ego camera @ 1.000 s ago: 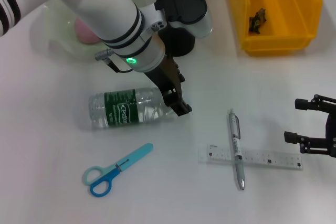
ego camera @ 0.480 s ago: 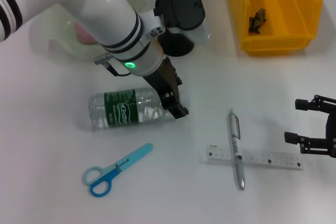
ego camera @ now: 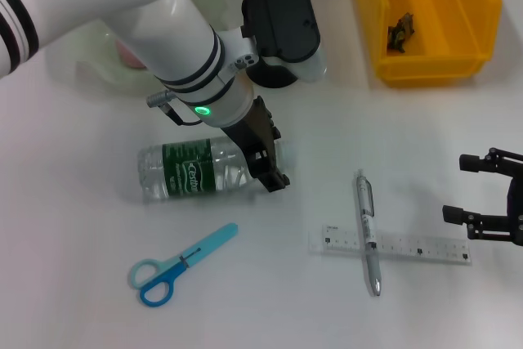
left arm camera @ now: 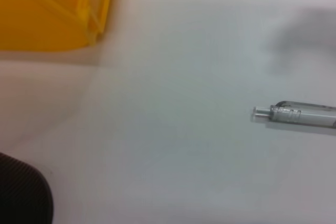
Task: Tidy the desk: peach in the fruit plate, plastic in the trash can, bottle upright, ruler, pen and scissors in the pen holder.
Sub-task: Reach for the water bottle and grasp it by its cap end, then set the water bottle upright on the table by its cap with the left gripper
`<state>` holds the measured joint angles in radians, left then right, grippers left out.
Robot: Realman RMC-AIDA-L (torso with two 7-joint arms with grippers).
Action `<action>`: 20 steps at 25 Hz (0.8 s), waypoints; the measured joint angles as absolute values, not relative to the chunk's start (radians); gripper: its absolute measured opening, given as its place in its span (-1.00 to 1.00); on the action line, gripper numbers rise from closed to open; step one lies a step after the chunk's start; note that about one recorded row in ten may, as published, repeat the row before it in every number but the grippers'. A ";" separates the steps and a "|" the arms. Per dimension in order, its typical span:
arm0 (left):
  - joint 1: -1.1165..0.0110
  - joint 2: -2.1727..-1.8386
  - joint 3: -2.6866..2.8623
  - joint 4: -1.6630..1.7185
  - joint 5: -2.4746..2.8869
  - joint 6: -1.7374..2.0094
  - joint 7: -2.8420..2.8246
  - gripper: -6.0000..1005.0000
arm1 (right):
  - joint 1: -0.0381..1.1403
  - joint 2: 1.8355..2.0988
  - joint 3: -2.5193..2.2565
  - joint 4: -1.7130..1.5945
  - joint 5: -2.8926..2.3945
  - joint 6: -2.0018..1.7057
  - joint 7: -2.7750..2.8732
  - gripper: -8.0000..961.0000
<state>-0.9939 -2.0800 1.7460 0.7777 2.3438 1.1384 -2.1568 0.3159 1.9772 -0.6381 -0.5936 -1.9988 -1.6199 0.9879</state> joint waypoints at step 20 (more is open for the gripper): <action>-0.986 -2.080 1.814 0.849 2.307 1.123 -2.197 -0.12 | 0.313 1.977 -0.638 -0.594 -1.999 -1.611 0.990 0.72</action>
<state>-0.9855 -2.0800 1.8136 0.8489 2.3066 1.1232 -2.1967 0.3129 1.9772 -0.6381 -0.5936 -1.9987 -1.6105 0.9904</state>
